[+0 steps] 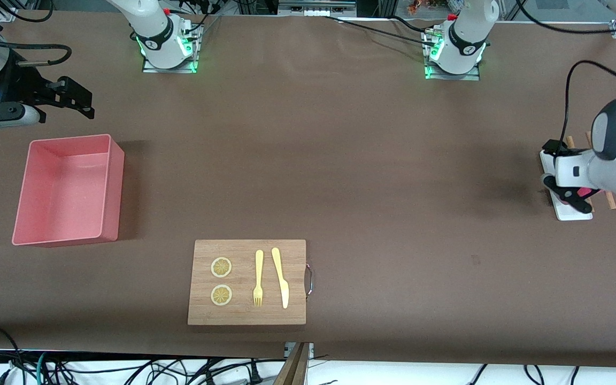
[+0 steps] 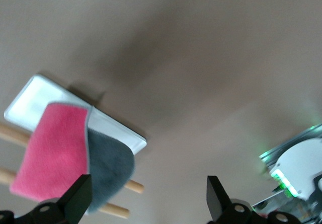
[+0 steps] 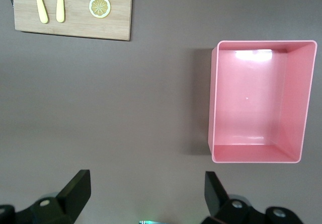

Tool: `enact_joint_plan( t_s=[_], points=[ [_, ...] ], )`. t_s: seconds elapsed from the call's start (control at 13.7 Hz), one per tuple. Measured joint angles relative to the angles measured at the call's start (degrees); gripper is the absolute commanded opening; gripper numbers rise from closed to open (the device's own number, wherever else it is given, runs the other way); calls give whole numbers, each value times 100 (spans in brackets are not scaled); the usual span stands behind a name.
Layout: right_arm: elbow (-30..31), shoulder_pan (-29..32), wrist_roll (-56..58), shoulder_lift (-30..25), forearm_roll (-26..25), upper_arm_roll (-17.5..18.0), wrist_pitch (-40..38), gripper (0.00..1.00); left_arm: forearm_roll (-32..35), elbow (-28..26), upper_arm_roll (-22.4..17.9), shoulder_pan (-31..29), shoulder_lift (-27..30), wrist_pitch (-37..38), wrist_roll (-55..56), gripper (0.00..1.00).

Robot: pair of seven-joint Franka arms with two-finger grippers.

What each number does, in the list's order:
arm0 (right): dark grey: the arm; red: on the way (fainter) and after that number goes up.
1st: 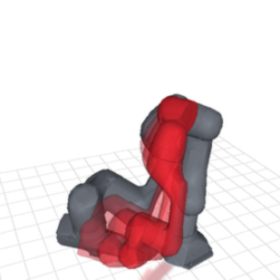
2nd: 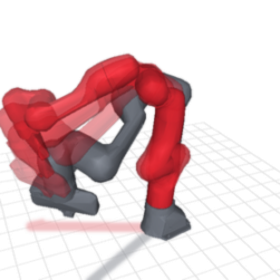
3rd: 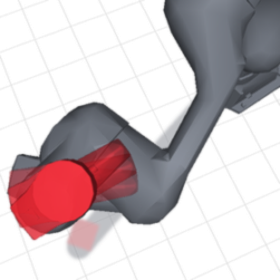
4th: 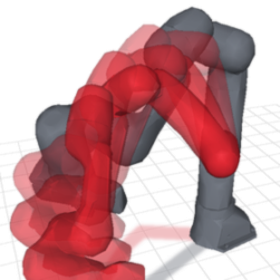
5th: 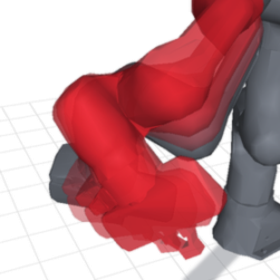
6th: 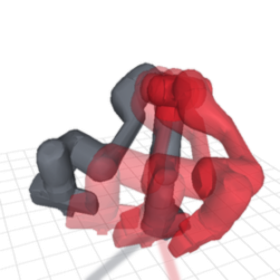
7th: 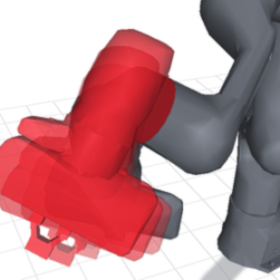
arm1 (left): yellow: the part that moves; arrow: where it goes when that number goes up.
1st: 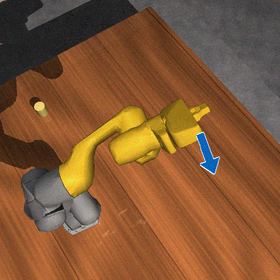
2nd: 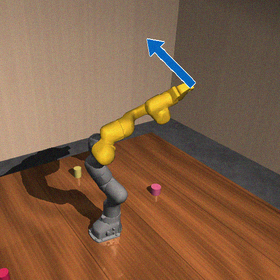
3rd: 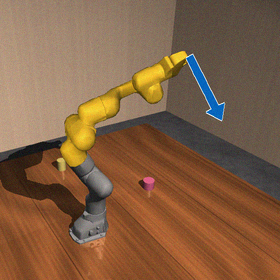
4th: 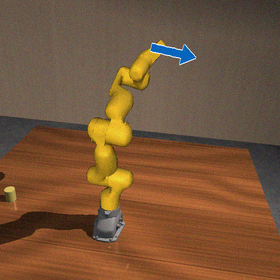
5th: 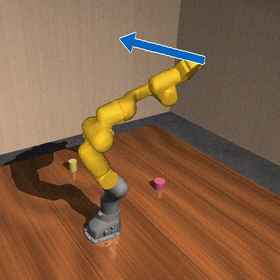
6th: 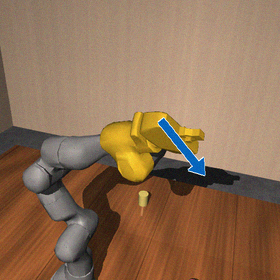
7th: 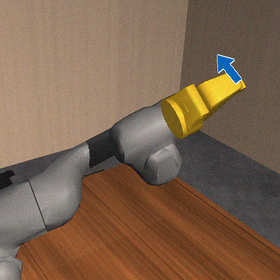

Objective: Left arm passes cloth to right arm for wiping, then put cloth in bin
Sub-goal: 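Grasp the pink-grey cloth with the left gripper and lift it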

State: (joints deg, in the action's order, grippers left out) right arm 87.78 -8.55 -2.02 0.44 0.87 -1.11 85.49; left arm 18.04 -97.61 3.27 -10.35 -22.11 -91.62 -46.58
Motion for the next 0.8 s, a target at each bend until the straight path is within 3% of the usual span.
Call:
enact_joint_plan(
  t_s=[0.36,0.8],
  points=[
    [0,1,1,0,0,-10,0,100,1125,772,71,114,-1218,-295,-1016,100],
    [0,3,1,1,0,-17,0,100,1519,928,-7,9,-1735,-955,-1498,100]
  ],
)
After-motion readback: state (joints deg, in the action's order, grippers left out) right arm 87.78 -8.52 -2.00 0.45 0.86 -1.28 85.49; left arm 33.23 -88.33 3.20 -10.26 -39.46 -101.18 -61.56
